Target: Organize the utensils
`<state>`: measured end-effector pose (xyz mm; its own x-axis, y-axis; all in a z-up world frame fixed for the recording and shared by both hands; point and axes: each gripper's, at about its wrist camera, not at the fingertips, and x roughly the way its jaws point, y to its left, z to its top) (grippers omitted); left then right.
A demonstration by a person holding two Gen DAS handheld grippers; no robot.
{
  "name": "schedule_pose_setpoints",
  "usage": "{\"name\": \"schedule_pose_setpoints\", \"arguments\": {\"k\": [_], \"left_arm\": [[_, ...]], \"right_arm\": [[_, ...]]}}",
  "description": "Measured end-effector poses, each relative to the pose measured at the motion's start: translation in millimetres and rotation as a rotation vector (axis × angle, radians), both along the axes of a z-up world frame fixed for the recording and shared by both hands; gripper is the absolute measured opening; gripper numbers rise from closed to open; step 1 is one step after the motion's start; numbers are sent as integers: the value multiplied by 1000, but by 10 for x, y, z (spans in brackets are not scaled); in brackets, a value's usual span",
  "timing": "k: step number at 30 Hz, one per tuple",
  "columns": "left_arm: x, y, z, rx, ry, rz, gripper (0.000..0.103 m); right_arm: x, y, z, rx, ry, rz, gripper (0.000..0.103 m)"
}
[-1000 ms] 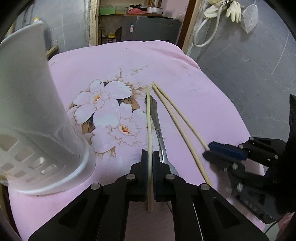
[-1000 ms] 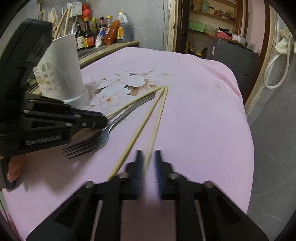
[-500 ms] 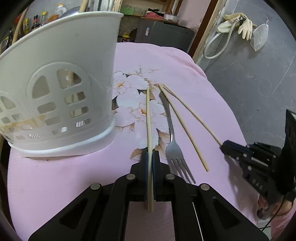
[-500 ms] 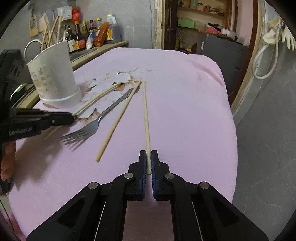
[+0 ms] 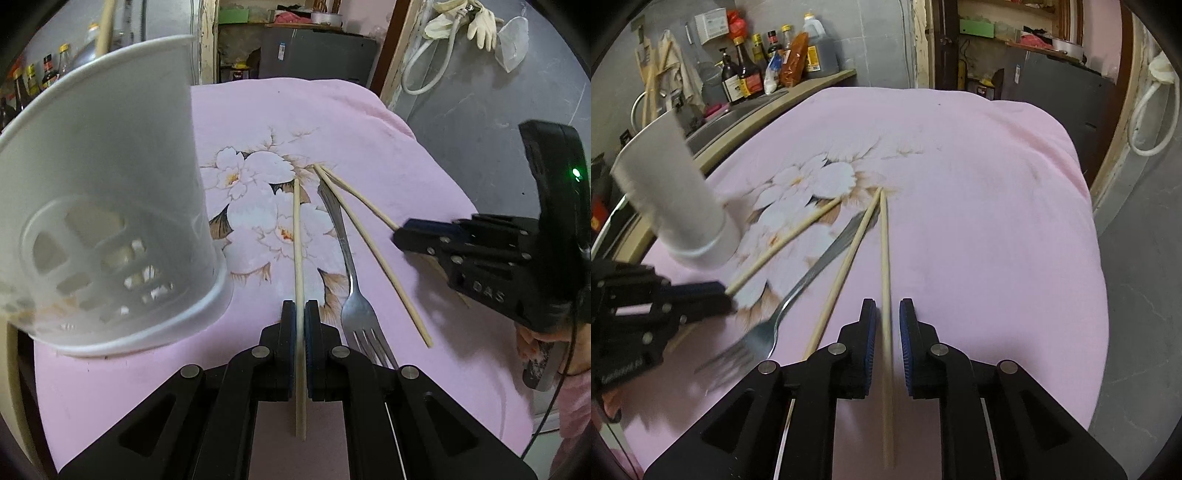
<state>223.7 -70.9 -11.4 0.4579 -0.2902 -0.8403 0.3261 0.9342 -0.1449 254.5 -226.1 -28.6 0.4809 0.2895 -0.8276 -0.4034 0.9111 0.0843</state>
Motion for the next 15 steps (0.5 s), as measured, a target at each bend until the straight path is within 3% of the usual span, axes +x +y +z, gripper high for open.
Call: {"name": "schedule_pose_setpoints", "arguments": {"k": [9,15], "left_arm": [[217,-160,-34,32,-5,28,4],[336,-253,-66,65,6,41,3]], "right_arm": [[265,67,-26,40,27,2,11],[242,136,-35,-20,9,12,6]]}}
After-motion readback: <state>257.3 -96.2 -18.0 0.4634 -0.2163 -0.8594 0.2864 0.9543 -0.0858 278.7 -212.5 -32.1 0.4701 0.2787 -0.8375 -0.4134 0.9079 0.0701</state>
